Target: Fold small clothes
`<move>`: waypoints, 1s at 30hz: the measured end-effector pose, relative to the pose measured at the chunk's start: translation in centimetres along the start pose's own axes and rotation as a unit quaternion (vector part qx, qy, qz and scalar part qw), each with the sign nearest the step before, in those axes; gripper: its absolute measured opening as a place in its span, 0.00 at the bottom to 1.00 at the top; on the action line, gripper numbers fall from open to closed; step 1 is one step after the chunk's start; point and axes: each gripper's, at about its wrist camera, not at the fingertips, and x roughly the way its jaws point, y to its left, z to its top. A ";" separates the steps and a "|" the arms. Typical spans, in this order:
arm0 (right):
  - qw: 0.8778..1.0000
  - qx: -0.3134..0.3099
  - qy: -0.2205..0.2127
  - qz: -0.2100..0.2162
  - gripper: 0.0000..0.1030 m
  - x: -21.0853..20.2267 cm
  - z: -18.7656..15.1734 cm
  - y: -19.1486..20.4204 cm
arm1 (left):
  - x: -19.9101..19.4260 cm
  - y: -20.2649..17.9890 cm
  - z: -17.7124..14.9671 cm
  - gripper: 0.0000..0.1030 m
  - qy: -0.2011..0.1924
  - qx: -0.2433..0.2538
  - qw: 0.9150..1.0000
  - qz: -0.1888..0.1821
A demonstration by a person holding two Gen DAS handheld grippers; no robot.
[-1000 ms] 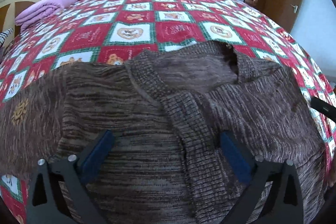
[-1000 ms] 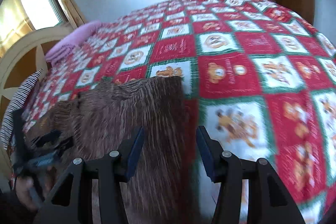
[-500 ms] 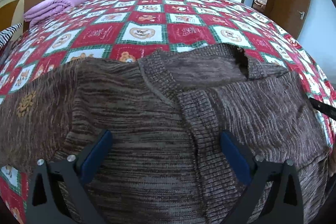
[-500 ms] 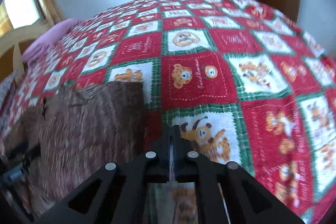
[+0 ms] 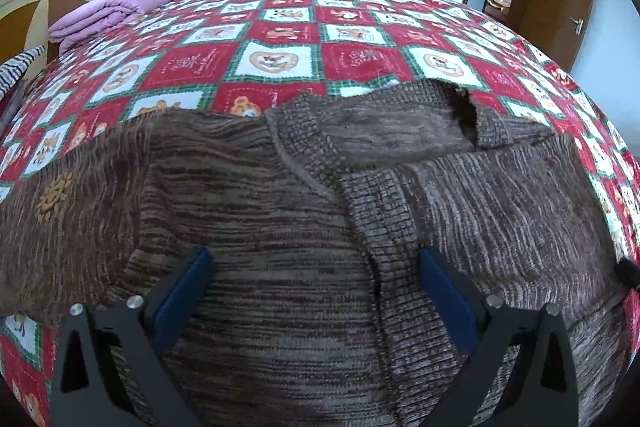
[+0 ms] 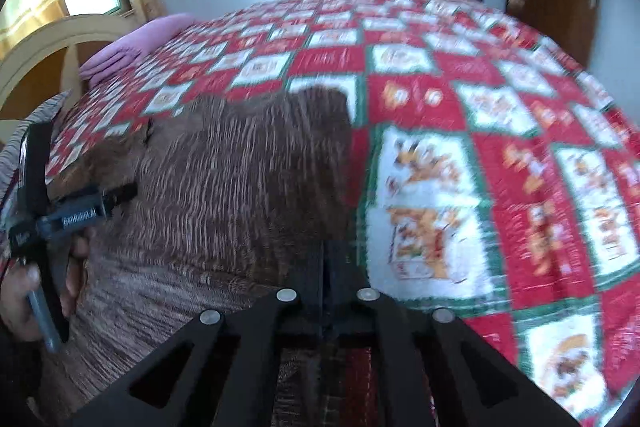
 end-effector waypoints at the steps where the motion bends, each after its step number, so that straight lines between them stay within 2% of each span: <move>1: 1.000 -0.011 -0.013 0.003 0.03 -0.5 0.2 0.7 | 0.0 0.2 0.0 1.00 0.001 -0.004 1.000 -0.007; 4: 0.998 -0.049 -0.029 0.035 0.08 -1.0 0.7 3.5 | 0.0 0.3 0.0 1.00 0.001 -0.006 1.000 -0.008; 5: 0.998 -0.053 -0.020 0.039 0.13 -0.3 0.8 3.8 | 0.0 0.2 0.0 1.00 0.000 -0.005 1.000 -0.008; 6: 0.998 -0.055 -0.006 0.036 0.13 0.6 0.7 4.2 | -0.1 0.4 0.0 1.00 0.000 -0.005 1.000 -0.014; 8: 0.998 -0.059 0.027 -0.022 0.11 3.1 0.0 3.2 | -0.9 1.3 -0.1 1.00 0.003 -0.008 0.999 -0.041; 10: 0.999 -0.027 0.018 0.008 0.11 3.1 -0.3 1.3 | -2.4 2.5 -0.6 1.00 -0.006 -0.021 0.999 -0.048; 13: 0.999 -0.027 0.002 0.020 0.11 2.8 -0.9 0.6 | -5.3 5.1 -1.8 1.00 -0.028 -0.021 0.999 -0.035; 15: 0.999 -0.004 -0.011 0.050 0.13 2.5 -1.3 -0.3 | -6.9 7.8 -2.9 1.00 -0.041 -0.023 0.999 -0.008; 18: 0.992 0.062 -0.024 0.109 0.13 1.8 -1.5 -2.5 | -8.3 12.3 -4.3 1.00 -0.048 -0.050 0.997 0.028; 20: 0.987 0.091 -0.029 0.128 0.13 1.8 -1.6 -3.4 | -9.0 15.8 -5.6 1.00 -0.044 -0.082 0.994 0.056; 23: 0.987 0.090 -0.026 0.129 0.15 1.9 -1.6 -3.0 | -9.8 21.3 -7.7 1.00 -0.033 -0.161 0.983 0.077; 25: 0.988 0.083 -0.027 0.126 0.18 1.8 -1.6 -2.6 | -10.4 24.5 -9.2 1.00 -0.029 -0.224 0.972 0.066; 27: 0.989 0.079 -0.027 0.126 0.20 1.7 -1.5 -2.4 | -10.8 27.1 -10.4 1.00 -0.030 -0.287 0.957 0.035; 29: 0.988 0.079 -0.028 0.127 0.20 1.5 -1.8 -2.6 | -11.2 28.4 -11.0 1.00 -0.042 -0.324 0.945 -0.007; 30: 0.988 0.080 -0.028 0.127 0.20 1.3 -1.9 -2.8 | -11.3 29.0 -11.2 1.00 -0.050 -0.347 0.936 -0.028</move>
